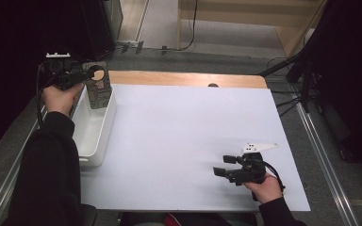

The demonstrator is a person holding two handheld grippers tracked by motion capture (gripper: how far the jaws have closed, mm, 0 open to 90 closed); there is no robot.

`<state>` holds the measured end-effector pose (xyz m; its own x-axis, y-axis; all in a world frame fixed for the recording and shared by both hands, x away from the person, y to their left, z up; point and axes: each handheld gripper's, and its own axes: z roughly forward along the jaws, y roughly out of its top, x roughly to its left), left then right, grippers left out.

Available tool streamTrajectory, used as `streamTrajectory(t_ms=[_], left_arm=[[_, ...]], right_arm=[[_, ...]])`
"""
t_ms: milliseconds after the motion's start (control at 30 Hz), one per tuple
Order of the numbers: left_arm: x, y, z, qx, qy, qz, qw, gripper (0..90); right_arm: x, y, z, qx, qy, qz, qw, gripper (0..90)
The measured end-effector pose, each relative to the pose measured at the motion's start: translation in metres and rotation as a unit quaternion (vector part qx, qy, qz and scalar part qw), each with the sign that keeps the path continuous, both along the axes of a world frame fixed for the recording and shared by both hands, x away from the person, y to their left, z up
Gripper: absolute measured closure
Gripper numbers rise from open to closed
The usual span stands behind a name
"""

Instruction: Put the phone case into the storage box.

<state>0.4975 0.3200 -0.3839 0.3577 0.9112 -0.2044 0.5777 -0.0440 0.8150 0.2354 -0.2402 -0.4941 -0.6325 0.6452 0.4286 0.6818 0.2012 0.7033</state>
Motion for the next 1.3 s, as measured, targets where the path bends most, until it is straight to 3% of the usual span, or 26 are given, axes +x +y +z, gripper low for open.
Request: streamTrajectory(t_ms=[700,1300], left_arm=[[0.006,0.005,-0.020,-0.005,0.000,-0.018,0.9998,72.8],[0.005,0.005,-0.033,0.011,0.002,-0.028,0.9996,71.7]], right_arm=[[0.001,-0.002,-0.001,0.002,0.007,-0.002,1.0000,22.2],[0.001,-0.003,-0.001,0.003,0.006,-0.004,1.0000,22.2]])
